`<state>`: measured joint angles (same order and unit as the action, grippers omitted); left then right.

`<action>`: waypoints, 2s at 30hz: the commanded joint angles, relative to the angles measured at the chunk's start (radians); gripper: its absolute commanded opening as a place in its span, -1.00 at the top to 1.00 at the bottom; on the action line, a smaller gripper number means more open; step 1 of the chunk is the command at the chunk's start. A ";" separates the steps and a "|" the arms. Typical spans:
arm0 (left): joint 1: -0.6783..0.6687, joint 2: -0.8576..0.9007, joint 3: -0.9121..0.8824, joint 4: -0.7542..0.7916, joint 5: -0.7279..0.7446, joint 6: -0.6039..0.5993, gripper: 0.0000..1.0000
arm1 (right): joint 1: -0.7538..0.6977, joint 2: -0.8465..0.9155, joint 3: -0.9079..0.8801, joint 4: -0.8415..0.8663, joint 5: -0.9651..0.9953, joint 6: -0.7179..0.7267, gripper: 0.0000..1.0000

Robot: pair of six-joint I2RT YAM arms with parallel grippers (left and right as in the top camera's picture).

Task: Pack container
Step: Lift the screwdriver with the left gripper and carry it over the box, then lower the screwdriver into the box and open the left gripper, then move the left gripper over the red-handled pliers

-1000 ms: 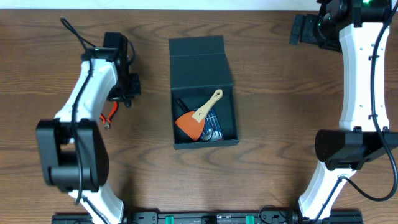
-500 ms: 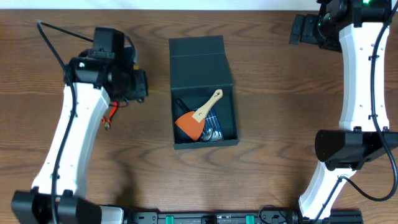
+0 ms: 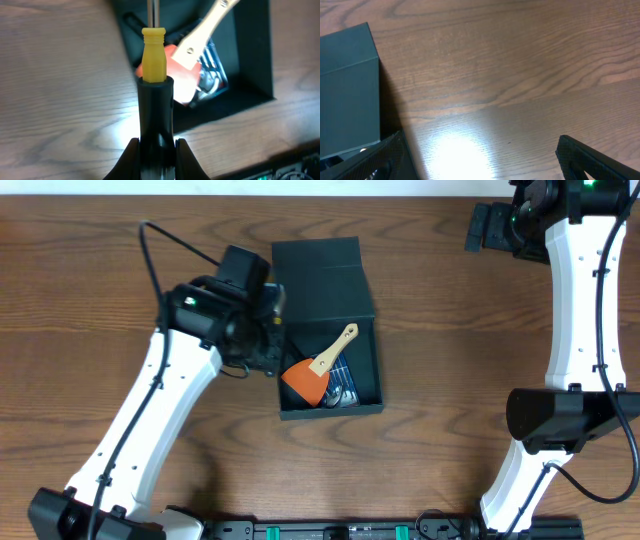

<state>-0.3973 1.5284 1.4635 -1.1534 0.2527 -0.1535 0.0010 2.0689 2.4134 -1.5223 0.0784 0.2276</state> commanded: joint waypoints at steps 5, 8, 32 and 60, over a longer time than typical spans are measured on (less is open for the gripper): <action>-0.074 0.076 0.010 0.000 0.005 -0.002 0.89 | 0.000 -0.010 0.011 0.000 -0.001 0.011 -0.98; -0.093 0.121 0.010 0.003 0.005 -0.002 0.89 | 0.000 -0.010 0.011 0.000 -0.001 0.011 -0.98; -0.113 0.353 0.010 0.037 -0.002 0.026 0.24 | 0.000 -0.010 0.011 0.000 -0.001 0.011 -0.99; 0.338 0.086 0.128 -0.162 -0.306 0.049 -0.27 | 0.000 -0.010 0.011 0.000 -0.001 0.011 -0.98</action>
<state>-0.1112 1.5921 1.6222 -1.3197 0.0101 -0.1276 0.0010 2.0689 2.4134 -1.5223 0.0784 0.2272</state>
